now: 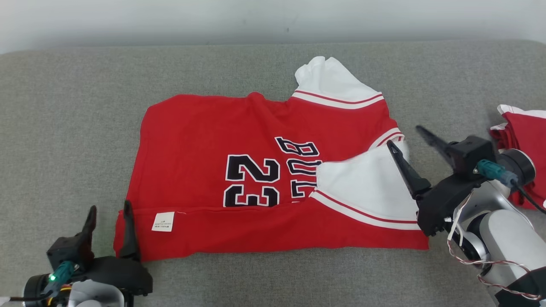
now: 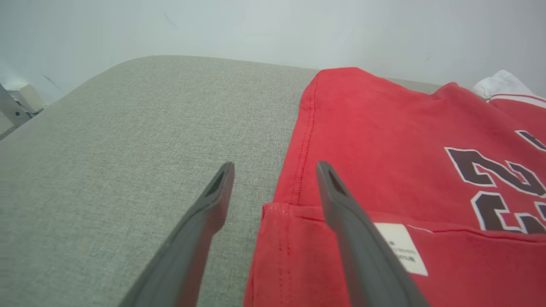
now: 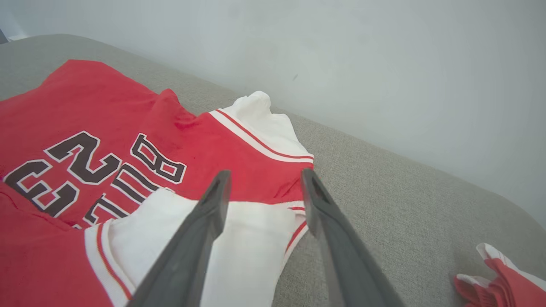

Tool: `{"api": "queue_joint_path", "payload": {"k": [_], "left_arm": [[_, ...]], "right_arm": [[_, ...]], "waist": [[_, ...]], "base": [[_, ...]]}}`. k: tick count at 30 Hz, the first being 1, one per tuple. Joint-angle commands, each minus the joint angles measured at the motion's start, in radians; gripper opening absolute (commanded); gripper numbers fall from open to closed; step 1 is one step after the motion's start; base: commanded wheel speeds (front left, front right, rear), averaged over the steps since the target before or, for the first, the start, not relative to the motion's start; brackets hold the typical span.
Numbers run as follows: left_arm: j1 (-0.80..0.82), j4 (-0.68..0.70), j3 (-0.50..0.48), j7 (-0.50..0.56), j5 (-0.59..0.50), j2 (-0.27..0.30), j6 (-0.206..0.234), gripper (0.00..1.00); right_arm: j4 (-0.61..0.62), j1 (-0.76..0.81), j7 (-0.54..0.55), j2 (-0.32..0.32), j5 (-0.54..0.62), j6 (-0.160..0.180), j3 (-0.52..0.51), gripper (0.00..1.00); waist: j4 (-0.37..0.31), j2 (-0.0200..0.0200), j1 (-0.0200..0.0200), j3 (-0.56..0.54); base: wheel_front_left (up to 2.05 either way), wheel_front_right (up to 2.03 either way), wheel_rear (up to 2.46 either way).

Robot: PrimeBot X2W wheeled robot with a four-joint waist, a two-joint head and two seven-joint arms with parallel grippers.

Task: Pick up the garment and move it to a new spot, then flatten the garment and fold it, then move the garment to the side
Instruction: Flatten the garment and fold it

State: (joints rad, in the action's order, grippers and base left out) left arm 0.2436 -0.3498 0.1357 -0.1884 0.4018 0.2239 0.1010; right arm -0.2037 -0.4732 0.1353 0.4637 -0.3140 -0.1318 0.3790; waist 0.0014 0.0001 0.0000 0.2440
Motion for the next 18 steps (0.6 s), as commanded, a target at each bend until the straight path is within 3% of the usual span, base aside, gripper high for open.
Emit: {"api": "queue_joint_path", "payload": {"k": [1,4,8,14,18], "left_arm": [[-0.007,-0.005,-0.007,-0.012,-0.003,0.008,0.001,1.00],[-0.039,-0.005,-0.013,-0.008,0.008,0.012,0.003,1.00],[-0.106,0.022,0.002,0.057,0.028,0.018,0.002,1.00],[-0.165,0.065,0.003,0.100,0.041,0.016,0.024,1.00],[-0.170,0.061,0.015,0.136,0.045,0.020,0.025,1.00]], "right_arm": [[-0.001,-0.002,0.001,-0.016,0.002,0.003,-0.018,1.00],[0.010,0.039,0.060,-0.052,-0.038,0.003,-0.059,1.00],[0.083,0.125,0.255,-0.055,-0.083,0.003,-0.125,1.00],[0.197,0.237,0.377,-0.090,-0.037,0.003,-0.245,1.00],[0.265,0.312,0.442,-0.147,-0.004,0.003,-0.306,1.00]], "waist": [[0.000,-0.0001,0.0000,-0.005],[-0.002,-0.0001,0.0000,-0.015],[-0.016,-0.0001,0.0000,-0.034],[-0.024,-0.0001,0.0000,-0.044],[-0.028,-0.0001,0.0000,-0.049]], "base": [[0.00,0.00,0.00],[0.00,0.00,0.00],[0.00,0.00,0.00],[0.00,0.00,0.00],[0.00,0.00,0.00]]}}
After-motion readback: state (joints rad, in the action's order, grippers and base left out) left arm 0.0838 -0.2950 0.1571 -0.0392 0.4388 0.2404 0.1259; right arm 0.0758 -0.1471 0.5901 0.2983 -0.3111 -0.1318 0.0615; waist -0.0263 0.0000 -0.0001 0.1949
